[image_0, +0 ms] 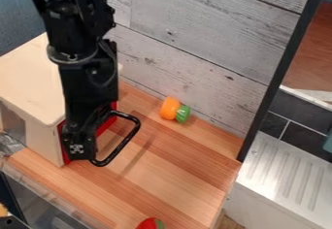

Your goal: Open the drawer

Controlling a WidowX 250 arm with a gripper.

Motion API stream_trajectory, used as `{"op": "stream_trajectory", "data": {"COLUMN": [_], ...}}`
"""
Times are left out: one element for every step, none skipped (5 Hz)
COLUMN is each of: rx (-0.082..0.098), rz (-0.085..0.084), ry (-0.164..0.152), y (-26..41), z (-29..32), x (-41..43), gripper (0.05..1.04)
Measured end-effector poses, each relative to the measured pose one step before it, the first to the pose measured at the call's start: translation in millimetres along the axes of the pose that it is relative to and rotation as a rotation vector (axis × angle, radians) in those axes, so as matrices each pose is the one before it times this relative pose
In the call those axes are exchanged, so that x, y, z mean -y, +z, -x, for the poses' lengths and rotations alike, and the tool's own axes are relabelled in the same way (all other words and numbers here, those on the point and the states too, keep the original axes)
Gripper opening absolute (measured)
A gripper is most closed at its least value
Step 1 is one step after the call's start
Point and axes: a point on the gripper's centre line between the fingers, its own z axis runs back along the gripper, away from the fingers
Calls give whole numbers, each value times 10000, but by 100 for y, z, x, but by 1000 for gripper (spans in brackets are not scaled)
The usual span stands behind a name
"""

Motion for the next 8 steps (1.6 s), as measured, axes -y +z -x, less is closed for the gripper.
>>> {"op": "stream_trajectory", "data": {"rx": [-55, -92, 11, -147, 166, -17, 240, -118], "rz": [43, -233, -575, -1025, -840, -730, -291, -10], "ry": [146, 940, 1039, 1009, 975, -164, 580, 549], "y": [-342, -1655, -1347, -1426, -1580, -1832, -165, -1034], "z": [9, -1592, -1616, -1672, -1064, -710, -1229, -416], "x": [199, 1036, 653, 1135, 166, -121, -2224, -2218], "gripper": [1001, 1001, 1001, 1001, 1001, 1001, 1001, 1001]}}
